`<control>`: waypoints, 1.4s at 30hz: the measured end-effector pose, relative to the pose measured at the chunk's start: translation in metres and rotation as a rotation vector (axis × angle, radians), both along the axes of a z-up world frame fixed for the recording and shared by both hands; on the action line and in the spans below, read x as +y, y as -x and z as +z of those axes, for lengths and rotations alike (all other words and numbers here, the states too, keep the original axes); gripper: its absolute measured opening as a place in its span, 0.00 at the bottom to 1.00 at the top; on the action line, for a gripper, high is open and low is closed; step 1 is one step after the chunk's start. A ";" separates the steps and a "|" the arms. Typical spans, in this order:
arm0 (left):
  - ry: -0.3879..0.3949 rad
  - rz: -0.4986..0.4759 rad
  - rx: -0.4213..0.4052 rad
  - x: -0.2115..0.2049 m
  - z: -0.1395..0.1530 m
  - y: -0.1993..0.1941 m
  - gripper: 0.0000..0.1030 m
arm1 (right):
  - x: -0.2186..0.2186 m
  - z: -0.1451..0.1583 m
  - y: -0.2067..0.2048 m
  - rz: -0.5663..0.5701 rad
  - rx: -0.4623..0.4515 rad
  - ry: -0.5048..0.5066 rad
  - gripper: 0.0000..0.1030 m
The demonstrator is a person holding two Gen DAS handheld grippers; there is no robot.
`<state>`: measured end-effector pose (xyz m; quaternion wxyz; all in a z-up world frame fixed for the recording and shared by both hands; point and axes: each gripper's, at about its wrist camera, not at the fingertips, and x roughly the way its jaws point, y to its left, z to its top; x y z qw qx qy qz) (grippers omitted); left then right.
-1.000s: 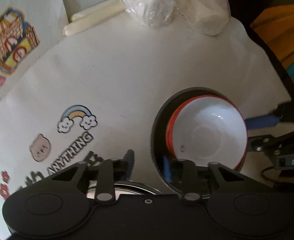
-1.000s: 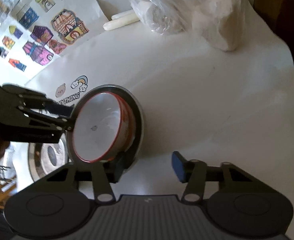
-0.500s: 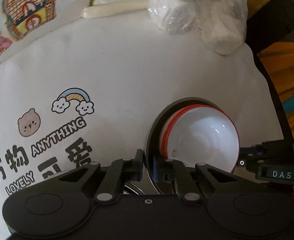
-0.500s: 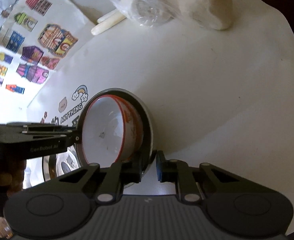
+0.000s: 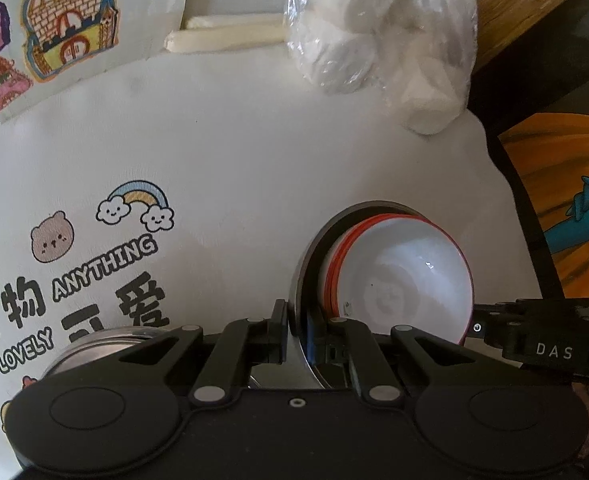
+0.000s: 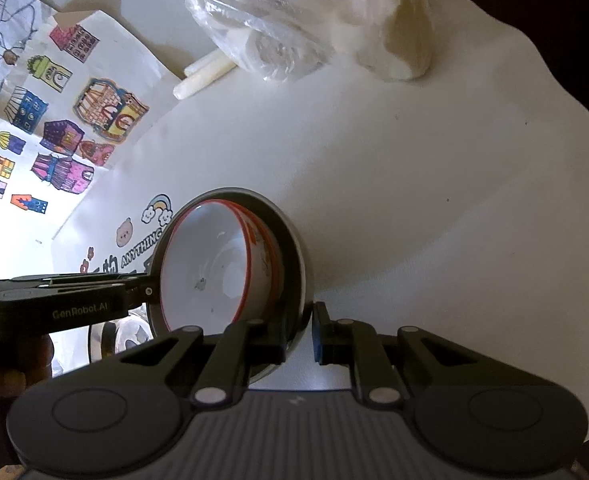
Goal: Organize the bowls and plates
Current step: 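Lift the nested bowl stack with both grippers and carry it over the steel plates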
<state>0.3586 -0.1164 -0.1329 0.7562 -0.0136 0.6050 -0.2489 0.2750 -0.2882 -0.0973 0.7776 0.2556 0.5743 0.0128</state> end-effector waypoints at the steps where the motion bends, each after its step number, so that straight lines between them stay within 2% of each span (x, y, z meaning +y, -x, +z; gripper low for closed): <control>1: 0.004 0.002 -0.005 0.002 0.002 0.001 0.08 | 0.001 0.002 0.000 0.003 -0.005 0.003 0.13; 9: 0.023 0.034 -0.038 0.020 0.017 0.010 0.08 | 0.013 0.019 0.003 0.030 -0.048 0.015 0.13; 19: 0.033 0.103 -0.066 0.056 0.028 0.026 0.08 | 0.048 0.029 0.002 0.106 -0.083 0.020 0.13; 42: 0.045 0.228 -0.094 0.147 0.034 0.066 0.08 | 0.129 0.028 0.010 0.253 -0.095 0.022 0.14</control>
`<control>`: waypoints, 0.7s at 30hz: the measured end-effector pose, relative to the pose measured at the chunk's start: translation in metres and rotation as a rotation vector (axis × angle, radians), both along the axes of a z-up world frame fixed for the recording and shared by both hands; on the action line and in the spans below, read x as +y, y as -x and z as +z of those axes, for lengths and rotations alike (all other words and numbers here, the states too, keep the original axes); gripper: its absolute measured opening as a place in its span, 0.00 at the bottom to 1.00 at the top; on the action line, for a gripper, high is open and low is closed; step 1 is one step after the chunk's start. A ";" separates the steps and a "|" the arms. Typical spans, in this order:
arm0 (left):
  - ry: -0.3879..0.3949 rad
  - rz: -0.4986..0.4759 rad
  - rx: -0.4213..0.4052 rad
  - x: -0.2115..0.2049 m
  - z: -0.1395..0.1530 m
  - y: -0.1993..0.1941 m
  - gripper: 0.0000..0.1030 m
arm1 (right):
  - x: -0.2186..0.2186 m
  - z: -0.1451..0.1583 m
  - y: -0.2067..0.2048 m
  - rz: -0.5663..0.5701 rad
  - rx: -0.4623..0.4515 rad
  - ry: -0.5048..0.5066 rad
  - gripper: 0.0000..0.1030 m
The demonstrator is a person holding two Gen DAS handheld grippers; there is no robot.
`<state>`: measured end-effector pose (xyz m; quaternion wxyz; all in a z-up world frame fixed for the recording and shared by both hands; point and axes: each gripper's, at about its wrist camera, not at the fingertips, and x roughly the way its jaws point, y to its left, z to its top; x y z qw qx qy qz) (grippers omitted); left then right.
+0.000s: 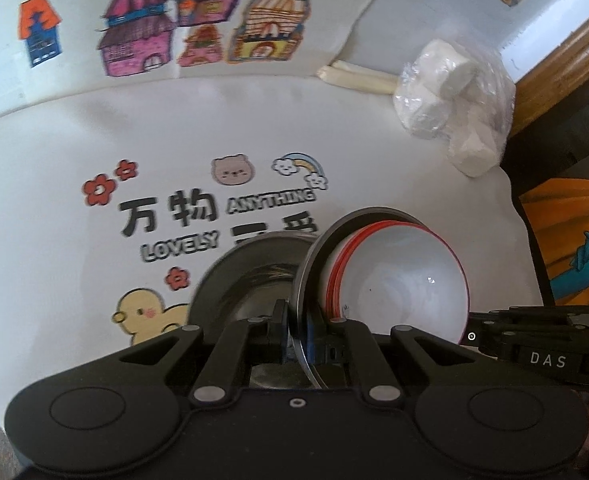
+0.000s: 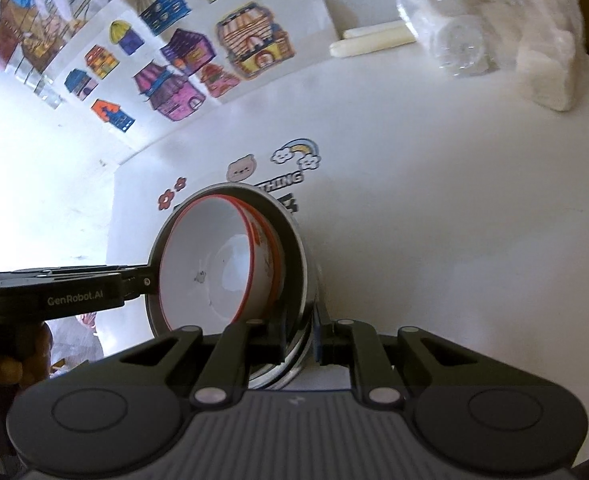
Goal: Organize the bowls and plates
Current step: 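Lift the nested bowl stack with both grippers and carry it over the steel plates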
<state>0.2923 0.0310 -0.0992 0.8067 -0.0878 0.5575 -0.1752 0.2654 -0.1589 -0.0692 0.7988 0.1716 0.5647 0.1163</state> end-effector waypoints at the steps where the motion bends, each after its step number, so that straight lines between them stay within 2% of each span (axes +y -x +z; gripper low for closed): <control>1: -0.002 0.005 0.001 0.003 0.000 0.000 0.08 | 0.004 0.000 -0.001 0.005 0.000 -0.002 0.14; 21: -0.024 0.053 0.028 0.036 -0.015 0.008 0.08 | 0.036 -0.013 -0.009 0.064 0.056 -0.015 0.14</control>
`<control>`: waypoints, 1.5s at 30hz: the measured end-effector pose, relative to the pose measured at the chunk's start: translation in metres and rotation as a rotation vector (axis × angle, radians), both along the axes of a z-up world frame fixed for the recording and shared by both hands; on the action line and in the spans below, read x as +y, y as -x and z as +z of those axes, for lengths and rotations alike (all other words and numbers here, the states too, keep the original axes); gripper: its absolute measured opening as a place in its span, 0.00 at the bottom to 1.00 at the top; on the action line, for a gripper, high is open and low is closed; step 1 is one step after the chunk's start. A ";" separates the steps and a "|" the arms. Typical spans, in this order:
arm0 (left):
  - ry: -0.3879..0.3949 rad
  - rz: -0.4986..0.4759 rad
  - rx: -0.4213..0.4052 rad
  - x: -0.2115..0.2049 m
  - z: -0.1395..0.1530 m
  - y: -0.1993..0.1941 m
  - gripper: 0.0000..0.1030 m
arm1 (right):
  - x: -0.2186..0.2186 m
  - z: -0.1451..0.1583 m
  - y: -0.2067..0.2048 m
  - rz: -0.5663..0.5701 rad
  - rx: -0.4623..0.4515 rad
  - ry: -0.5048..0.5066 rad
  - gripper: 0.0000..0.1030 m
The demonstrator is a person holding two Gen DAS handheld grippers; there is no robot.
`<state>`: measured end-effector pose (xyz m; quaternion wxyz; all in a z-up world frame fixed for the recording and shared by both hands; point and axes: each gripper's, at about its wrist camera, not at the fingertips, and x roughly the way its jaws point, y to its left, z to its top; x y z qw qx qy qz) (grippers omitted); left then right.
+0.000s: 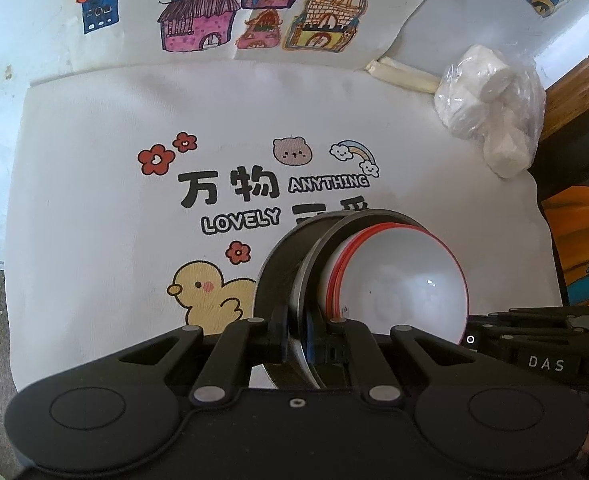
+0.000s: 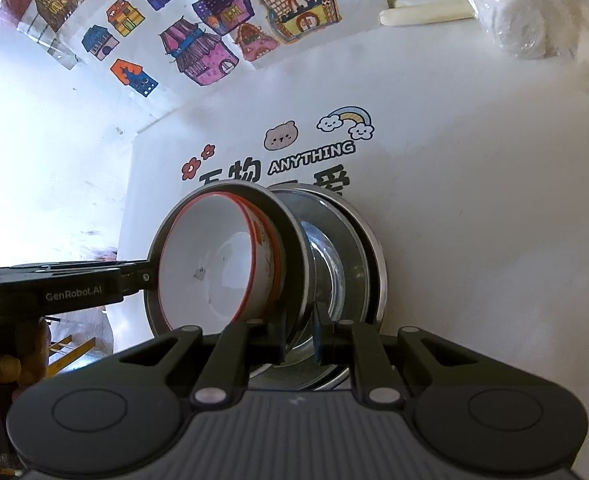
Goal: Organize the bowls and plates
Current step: 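Lift the nested bowl stack with both grippers and carry it over the steel plates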
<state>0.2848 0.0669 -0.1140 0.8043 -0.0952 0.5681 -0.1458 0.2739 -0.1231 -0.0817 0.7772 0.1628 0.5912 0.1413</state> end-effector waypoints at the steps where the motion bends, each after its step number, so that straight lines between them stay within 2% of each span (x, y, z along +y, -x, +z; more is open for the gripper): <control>1: 0.001 0.000 0.002 0.000 -0.001 0.000 0.08 | 0.000 -0.001 0.000 -0.001 0.001 0.000 0.14; 29: -0.014 0.000 0.046 0.002 -0.015 -0.009 0.08 | 0.008 -0.018 -0.012 0.015 0.031 0.009 0.14; 45: -0.027 -0.027 0.051 -0.006 -0.015 -0.016 0.08 | 0.000 -0.021 -0.014 -0.022 0.053 0.006 0.14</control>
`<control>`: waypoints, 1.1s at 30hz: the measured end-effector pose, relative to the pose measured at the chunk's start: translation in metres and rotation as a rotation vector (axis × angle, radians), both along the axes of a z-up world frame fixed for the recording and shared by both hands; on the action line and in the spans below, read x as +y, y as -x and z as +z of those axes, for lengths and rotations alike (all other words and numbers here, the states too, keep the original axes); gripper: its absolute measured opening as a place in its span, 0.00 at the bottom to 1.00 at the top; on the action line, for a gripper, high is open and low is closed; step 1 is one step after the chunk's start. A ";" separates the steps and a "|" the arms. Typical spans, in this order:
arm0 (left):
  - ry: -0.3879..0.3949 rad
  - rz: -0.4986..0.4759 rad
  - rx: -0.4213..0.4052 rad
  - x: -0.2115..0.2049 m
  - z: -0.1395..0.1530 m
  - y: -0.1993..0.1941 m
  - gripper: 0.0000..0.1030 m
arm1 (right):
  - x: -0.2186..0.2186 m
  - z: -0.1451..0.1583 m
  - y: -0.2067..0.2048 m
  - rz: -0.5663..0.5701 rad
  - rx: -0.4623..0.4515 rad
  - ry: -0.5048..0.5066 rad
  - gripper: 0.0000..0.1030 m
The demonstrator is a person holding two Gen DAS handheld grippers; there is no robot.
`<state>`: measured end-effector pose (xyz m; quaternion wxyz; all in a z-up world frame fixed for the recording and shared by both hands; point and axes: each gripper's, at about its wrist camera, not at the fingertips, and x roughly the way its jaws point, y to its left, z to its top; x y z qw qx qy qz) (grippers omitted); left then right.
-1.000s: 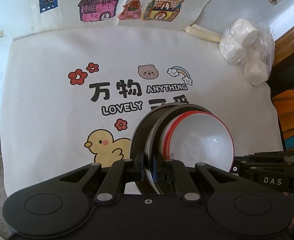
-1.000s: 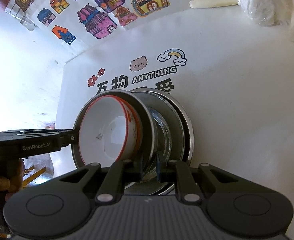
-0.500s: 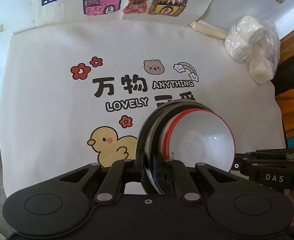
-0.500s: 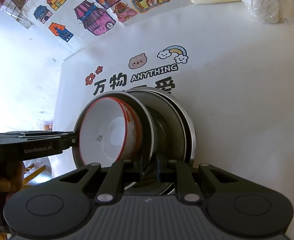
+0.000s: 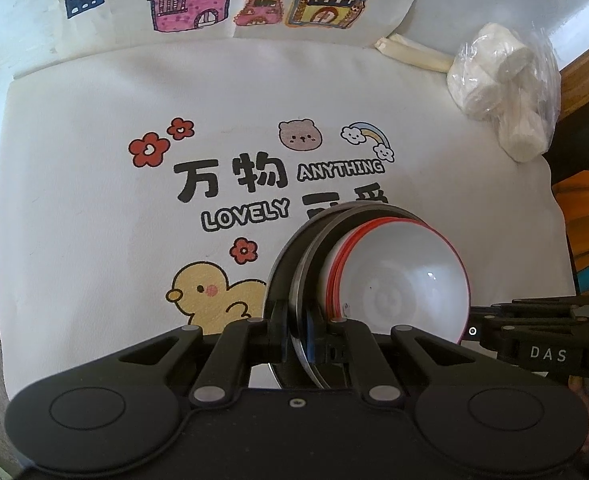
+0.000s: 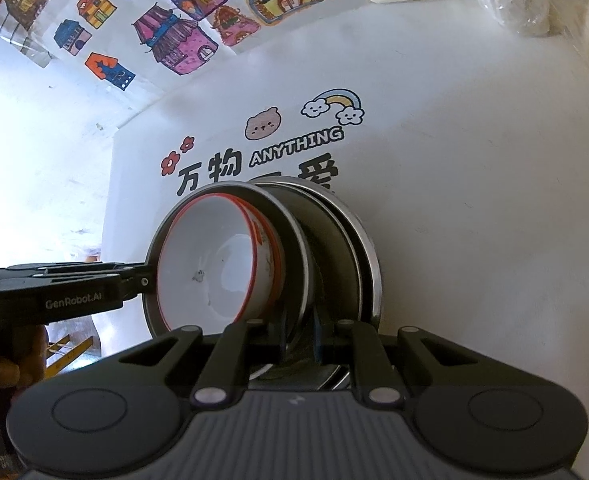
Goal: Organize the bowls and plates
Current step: 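Lift the nested bowl stack with both grippers and carry it over the steel plates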
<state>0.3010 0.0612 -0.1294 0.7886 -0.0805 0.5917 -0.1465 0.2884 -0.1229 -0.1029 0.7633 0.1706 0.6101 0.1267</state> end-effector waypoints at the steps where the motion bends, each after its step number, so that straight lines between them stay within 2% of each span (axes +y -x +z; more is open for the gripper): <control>1: -0.001 -0.002 0.000 -0.001 0.000 0.000 0.08 | 0.000 0.000 0.000 -0.002 0.001 -0.001 0.14; 33: -0.012 -0.055 0.008 -0.013 -0.007 -0.004 0.07 | -0.009 0.004 0.003 -0.042 0.007 0.014 0.14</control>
